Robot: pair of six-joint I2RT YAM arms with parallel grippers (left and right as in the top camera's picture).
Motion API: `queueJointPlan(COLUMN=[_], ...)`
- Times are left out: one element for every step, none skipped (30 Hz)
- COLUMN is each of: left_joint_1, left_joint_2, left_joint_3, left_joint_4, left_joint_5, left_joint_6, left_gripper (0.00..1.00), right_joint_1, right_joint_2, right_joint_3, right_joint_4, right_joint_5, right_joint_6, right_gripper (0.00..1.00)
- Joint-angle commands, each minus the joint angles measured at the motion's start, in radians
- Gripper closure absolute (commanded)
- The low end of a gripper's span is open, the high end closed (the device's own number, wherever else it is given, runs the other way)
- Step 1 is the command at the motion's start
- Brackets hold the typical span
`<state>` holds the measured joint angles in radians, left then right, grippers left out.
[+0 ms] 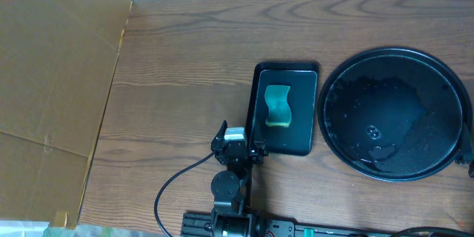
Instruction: Clean dirty plates on tray and stack at the side
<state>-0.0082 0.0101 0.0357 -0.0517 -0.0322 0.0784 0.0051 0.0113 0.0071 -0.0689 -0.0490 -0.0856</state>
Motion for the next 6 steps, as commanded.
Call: queueJointPlan(left_joint_1=[0.005, 0.005, 0.005, 0.005, 0.005, 0.005], left_joint_2=[-0.006, -0.006, -0.006, -0.006, -0.006, -0.006], left_joint_3=[-0.032, -0.032, -0.032, -0.032, -0.032, -0.032], left_joint_4=[-0.018, -0.018, -0.018, -0.018, -0.018, -0.018], left_joint_5=[-0.005, -0.005, -0.005, -0.005, -0.005, -0.005], left_joint_6=[-0.008, -0.008, -0.008, -0.008, -0.008, -0.008], left_gripper=[0.20, 0.20, 0.20, 0.20, 0.20, 0.20], right_joint_1=[0.008, 0.008, 0.008, 0.008, 0.008, 0.008], right_joint_2=[-0.006, -0.006, -0.006, -0.006, -0.006, -0.006], right_joint_3=[-0.002, -0.002, -0.002, -0.002, -0.002, -0.002], right_joint_4=[-0.003, -0.003, -0.003, -0.003, -0.003, -0.003], right_joint_5=[0.004, 0.004, 0.004, 0.004, 0.004, 0.004], right_joint_6=[-0.013, -0.013, -0.013, -0.013, -0.013, -0.013], right_gripper=[0.01, 0.01, 0.01, 0.01, 0.01, 0.01])
